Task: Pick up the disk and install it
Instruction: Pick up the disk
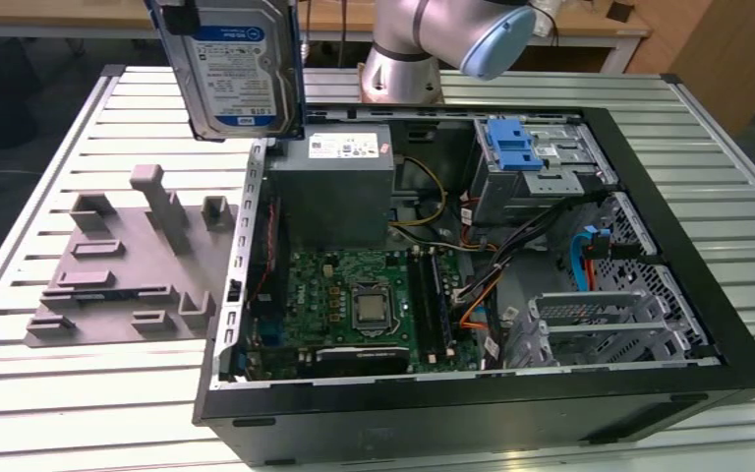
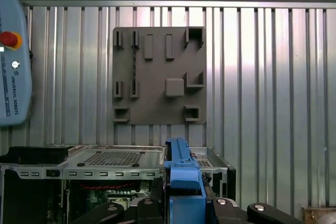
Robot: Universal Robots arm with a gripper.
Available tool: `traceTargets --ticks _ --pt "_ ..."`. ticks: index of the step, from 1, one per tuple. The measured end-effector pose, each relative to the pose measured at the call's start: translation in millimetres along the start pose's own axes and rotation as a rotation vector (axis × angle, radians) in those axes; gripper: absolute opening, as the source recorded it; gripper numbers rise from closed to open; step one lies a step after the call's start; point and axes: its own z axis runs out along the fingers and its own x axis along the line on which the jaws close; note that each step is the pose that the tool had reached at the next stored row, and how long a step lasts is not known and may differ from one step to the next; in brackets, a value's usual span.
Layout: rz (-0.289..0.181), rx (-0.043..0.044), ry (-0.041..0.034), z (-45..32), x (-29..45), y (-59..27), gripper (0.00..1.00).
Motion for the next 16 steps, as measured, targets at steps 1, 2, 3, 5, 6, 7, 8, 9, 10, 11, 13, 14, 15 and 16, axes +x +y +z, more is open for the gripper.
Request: traceTargets --ticks 1,2,3,5,6,7,8,9,10,11,13,14,15,16 --pt "0.0 0.0 0.0 0.0 0.0 0.0 0.36" --pt "0.0 0.0 0.0 0.0 0.1 -0.1 0.36" --pt "0.0 0.0 0.0001 0.0 0.3 -0.1 0.36" --pt "0.0 0.0 0.0001 0.0 1.0 -0.1 0.36" --pt "0.0 0.0 0.0 0.0 1.3 0.0 0.36" --pt "0.0 0.0 0.0 0.0 1.6 -0.1 0.36" --pt "0.0 0.0 0.0 0.0 1.8 -0.1 0.36" --pt "0.0 0.0 0.0 0.0 1.9 -0.1 0.36" --pt "0.0 0.0 0.0 0.0 2.1 -0.1 0.36" --pt "0.0 0.0 0.0001 -0.1 2.3 -0.1 0.36" --pt "0.0 0.0 0.0 0.0 2.7 -0.5 0.36" --pt "0.0 -0.0001 0.0001 -0.1 2.9 -0.9 0.36" --pt "0.0 -0.0001 0.0 -0.1 3.0 -1.8 0.36" --pt "0.0 -0.0001 0.0 -0.1 3.2 -3.2 0.36"
